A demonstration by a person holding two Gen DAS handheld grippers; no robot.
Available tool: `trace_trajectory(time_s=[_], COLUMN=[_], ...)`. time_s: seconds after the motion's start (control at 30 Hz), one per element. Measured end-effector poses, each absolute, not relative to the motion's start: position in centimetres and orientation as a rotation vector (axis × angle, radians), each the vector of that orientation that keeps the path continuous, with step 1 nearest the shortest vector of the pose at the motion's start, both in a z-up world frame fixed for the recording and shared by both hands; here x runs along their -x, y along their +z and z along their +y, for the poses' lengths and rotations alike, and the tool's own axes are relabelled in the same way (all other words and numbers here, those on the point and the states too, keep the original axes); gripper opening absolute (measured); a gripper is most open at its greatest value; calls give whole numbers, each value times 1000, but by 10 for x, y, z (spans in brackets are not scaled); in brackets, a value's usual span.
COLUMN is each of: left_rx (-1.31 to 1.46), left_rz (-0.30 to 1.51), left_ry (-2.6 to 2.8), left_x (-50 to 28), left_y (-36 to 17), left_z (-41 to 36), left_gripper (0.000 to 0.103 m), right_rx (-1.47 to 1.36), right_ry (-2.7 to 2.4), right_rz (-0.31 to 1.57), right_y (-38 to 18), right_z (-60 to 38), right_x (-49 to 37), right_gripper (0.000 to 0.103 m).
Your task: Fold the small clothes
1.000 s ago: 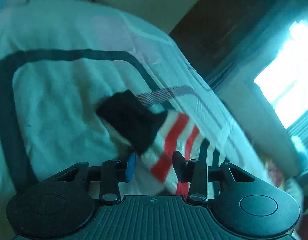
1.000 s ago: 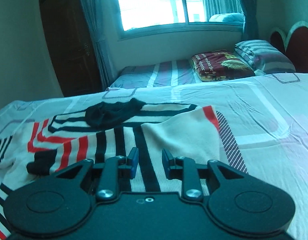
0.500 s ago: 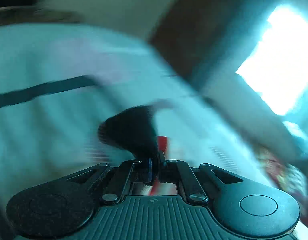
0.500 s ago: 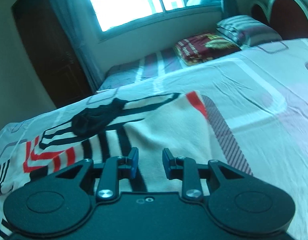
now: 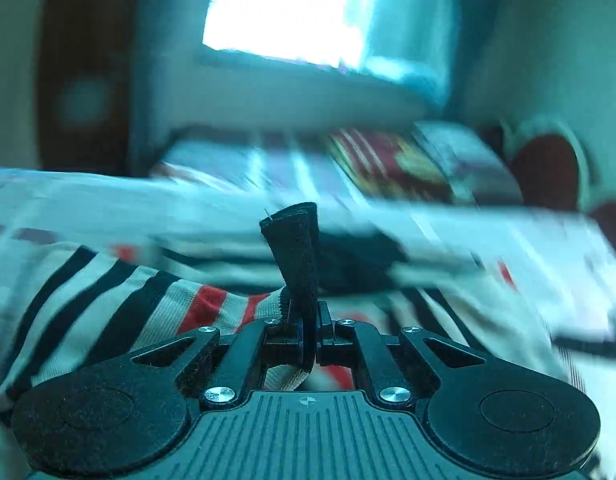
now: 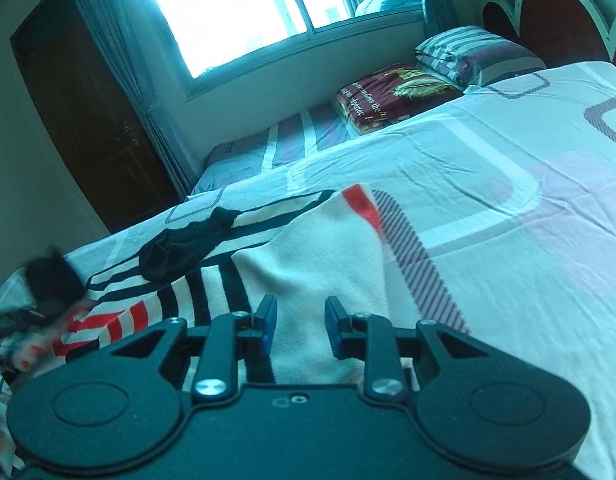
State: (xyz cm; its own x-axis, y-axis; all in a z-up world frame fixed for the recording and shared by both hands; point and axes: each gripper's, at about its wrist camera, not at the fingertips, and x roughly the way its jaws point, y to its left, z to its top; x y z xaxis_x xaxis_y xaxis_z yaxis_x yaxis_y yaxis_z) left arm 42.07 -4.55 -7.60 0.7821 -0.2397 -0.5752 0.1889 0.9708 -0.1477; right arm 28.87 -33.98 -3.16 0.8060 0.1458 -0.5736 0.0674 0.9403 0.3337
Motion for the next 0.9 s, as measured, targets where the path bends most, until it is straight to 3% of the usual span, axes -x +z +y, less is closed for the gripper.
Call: trace_trajectory(time_s=[0.13, 0.27, 0.47, 0.6, 0.8, 0.9], left_rx=[-157, -228, 28, -28, -29, -49], left_rz=[728, 658, 613, 576, 647, 641], left_ry=[-288, -302, -177, 25, 92, 75], left_x=[-424, -390, -327, -287, -303, -315], left_y=[-107, -97, -79, -90, -106, -111], left_z=[-118, -126, -21, 47, 91, 89], left_gripper=[6, 11, 11, 11, 11, 11], right_rx=[-389, -430, -566, -631, -611, -508], right_ry=[57, 103, 239, 313, 264, 226], right_rz=[648, 638, 682, 733, 818, 815], right_y=[-33, -31, -41, -48, -59, -60], right_z=[-347, -344, -313, -277, -238, -226], right_x=[-282, -279, -299, -320, -350, -355], right_gripper=[31, 54, 53, 53, 51, 38])
